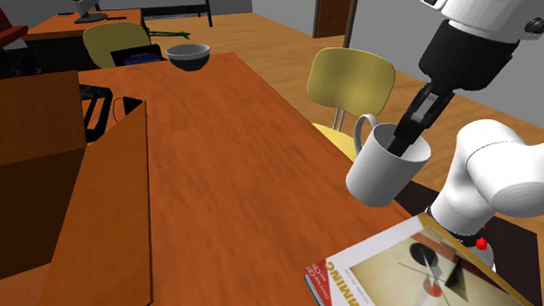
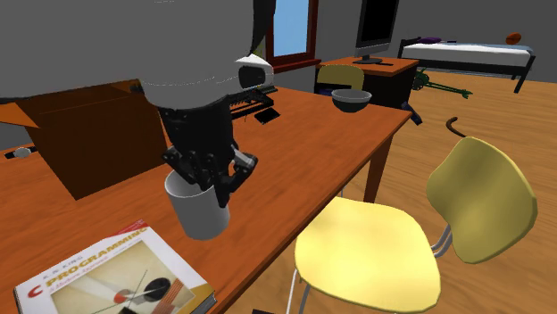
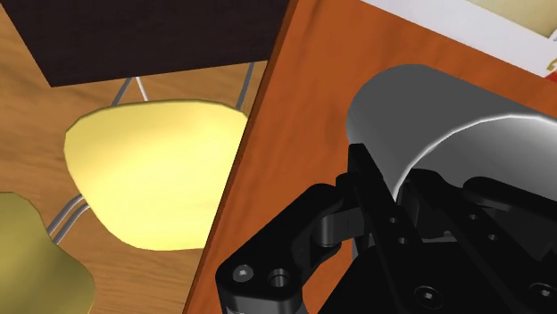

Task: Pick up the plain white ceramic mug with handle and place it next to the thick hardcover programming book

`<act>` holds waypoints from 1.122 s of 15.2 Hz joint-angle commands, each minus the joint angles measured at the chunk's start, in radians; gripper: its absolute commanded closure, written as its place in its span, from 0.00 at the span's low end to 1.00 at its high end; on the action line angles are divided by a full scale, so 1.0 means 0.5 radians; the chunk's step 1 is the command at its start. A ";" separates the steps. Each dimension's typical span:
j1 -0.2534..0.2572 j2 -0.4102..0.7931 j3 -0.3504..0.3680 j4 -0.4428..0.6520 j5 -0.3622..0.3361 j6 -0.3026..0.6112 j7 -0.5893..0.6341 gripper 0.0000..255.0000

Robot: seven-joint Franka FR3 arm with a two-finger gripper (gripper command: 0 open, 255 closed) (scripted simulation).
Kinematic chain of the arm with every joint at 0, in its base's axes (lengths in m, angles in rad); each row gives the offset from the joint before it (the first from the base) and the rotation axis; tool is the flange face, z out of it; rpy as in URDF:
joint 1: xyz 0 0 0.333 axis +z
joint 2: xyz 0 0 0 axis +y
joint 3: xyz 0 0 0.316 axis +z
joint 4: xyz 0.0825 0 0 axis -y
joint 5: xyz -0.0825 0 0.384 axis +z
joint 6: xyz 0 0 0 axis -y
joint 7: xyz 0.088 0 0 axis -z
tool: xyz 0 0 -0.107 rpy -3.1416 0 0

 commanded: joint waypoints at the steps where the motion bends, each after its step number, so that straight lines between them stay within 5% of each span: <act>1: 0.008 -0.019 0.012 -0.063 0.013 0.044 0.000 1.00; 10: 0.053 -0.098 0.079 -0.343 0.082 0.245 0.003 1.00; 17: 0.053 -0.098 0.079 -0.343 0.082 0.245 0.003 1.00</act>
